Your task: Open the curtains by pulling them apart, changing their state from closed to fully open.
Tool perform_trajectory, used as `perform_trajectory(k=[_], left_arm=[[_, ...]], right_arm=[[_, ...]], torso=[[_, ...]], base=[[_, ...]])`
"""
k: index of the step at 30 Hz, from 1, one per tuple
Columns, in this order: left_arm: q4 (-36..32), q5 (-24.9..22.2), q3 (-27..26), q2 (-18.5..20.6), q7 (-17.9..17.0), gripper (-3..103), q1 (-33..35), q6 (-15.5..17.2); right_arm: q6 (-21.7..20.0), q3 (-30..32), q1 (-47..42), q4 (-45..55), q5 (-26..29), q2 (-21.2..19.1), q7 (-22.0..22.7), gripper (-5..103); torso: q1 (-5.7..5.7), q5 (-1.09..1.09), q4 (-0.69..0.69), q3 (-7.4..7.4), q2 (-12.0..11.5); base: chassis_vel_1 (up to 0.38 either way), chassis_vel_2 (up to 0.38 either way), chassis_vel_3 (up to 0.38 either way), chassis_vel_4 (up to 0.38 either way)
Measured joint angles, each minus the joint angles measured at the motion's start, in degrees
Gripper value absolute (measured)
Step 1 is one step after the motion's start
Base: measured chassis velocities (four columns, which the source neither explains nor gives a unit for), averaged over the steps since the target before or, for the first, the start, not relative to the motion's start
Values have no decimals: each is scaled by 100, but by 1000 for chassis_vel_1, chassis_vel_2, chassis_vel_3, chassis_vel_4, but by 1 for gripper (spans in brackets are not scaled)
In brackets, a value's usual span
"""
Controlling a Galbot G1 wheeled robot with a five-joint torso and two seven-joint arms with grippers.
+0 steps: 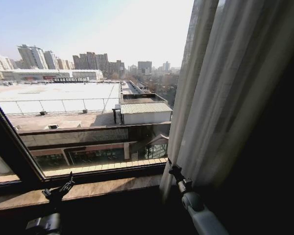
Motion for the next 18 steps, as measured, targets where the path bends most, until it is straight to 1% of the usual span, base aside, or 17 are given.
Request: perform_trajectory(k=[5,9,15,18], left_arm=[[0,0,0,0,0,100,0,0],[0,0,0,0,0,100,0,0],[0,0,1,0,0,100,0,0],[0,0,1,0,0,100,0,0]], right_arm=[[-2,9,3,-40,1,12,-26,0],[11,24,4,-78,3,11,-52,0],[25,46,4,-110,22,4,-73,0],[37,54,9,-129,29,3,-87,0]], torso=[[0,0,1,0,0],[0,-1,1,0,0],[1,0,0,0,0],[1,0,0,0,0]], base=[[-109,-94,114,78],[-173,-181,198,181],[-260,-259,255,236],[-294,-309,325,316]])
